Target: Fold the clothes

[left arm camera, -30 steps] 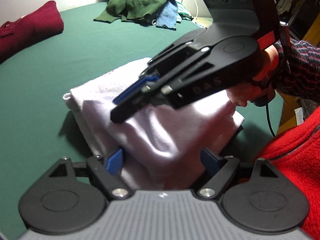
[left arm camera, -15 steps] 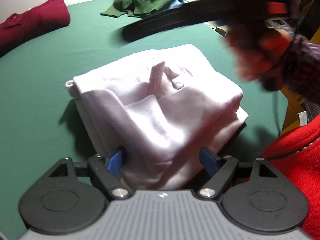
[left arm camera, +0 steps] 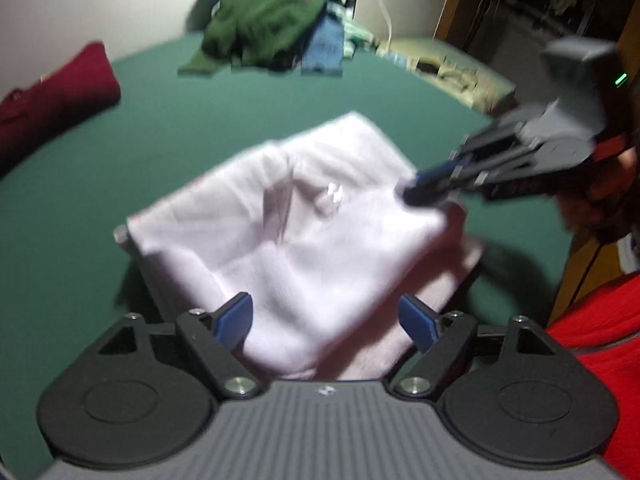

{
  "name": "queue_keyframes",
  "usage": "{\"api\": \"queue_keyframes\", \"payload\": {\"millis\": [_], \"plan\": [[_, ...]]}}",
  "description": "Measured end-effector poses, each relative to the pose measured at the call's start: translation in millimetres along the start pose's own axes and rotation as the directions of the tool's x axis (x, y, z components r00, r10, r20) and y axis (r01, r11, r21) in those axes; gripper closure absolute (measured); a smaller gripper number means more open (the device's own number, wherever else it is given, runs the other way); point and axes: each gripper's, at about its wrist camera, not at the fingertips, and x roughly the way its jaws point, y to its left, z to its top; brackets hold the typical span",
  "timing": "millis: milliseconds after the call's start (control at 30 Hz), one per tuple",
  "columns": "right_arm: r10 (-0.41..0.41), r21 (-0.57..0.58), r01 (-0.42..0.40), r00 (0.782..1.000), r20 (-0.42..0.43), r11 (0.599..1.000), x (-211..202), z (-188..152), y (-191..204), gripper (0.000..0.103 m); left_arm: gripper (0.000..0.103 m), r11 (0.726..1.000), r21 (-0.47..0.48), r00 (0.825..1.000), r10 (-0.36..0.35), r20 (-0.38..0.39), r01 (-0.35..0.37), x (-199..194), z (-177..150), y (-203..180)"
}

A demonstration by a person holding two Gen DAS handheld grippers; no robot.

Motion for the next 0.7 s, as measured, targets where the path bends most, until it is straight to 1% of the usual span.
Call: {"api": "queue_keyframes", "payload": {"millis": [33, 67, 100, 133, 200, 267, 333, 367, 400, 467, 533, 600, 667, 700], "plan": [[0.002, -0.006, -0.002, 1.0, 0.006, 1.0, -1, 1, 2, 0.095, 0.021, 1.0, -0.002, 1.0, 0.015, -0.019, -0.015, 6, -5, -1], [0.002, -0.013, -0.002, 1.0, 0.011, 1.0, -2, 2, 3, 0.094, 0.021, 0.999, -0.003, 0.999, 0.034, -0.019, -0.034, 6, -9, 0], [-0.002, -0.022, 0.003, 1.0, 0.013, 1.0, -4, 3, 2, 0.09, 0.02, 0.999, -0.005, 0.999, 0.05, -0.019, -0.05, 5, -13, 0], [-0.008, -0.03, 0.008, 1.0, 0.021, 1.0, -6, 4, 1, 0.085, 0.02, 0.999, -0.008, 0.999, 0.051, -0.016, -0.051, 2, -13, -2], [-0.002, -0.05, 0.005, 0.998, 0.058, 0.999, -6, 12, 0, 0.084, 0.02, 0.999, -0.008, 0.999, 0.053, 0.007, -0.053, -7, -9, -6], [0.015, -0.084, -0.009, 0.997, 0.076, 0.996, -2, 23, 1, 0.084, 0.02, 0.999, 0.018, 0.998, 0.042, 0.046, -0.043, -14, 0, -17], [0.022, -0.166, -0.013, 0.998, 0.051, 0.986, 12, 31, 7, 0.084, 0.015, 0.999, 0.053, 0.997, 0.008, 0.083, -0.012, -15, 8, -30], [0.031, -0.202, -0.027, 0.999, 0.021, 0.979, 22, 33, 9, 0.084, 0.014, 0.998, 0.07, 0.995, -0.009, 0.097, 0.003, -14, 12, -36], [0.045, -0.22, -0.046, 0.999, -0.008, 0.974, 30, 35, 9, 0.084, 0.014, 0.997, 0.08, 0.995, -0.025, 0.095, 0.017, -9, 14, -42], [0.081, -0.24, -0.092, 0.995, -0.056, 0.966, 43, 37, 8, 0.084, 0.015, 0.995, 0.091, 0.996, -0.046, 0.078, 0.039, 5, 17, -51], [0.117, -0.253, -0.134, 0.99, -0.083, 0.958, 48, 39, 8, 0.083, 0.016, 0.995, 0.094, 0.997, -0.05, 0.055, 0.044, 17, 15, -59], [0.129, -0.282, -0.157, 0.985, -0.113, 0.947, 47, 39, 9, 0.083, 0.016, 0.995, 0.084, 0.998, -0.056, 0.03, 0.054, 27, 11, -61], [0.14, -0.308, -0.177, 0.98, -0.14, 0.935, 47, 39, 11, 0.086, 0.016, 0.996, 0.073, 0.998, -0.057, 0.003, 0.057, 37, 7, -63], [0.141, -0.313, -0.179, 0.98, -0.14, 0.933, 45, 39, 11, 0.091, 0.015, 0.996, 0.072, 0.999, -0.051, -0.007, 0.051, 40, 5, -63]]}}
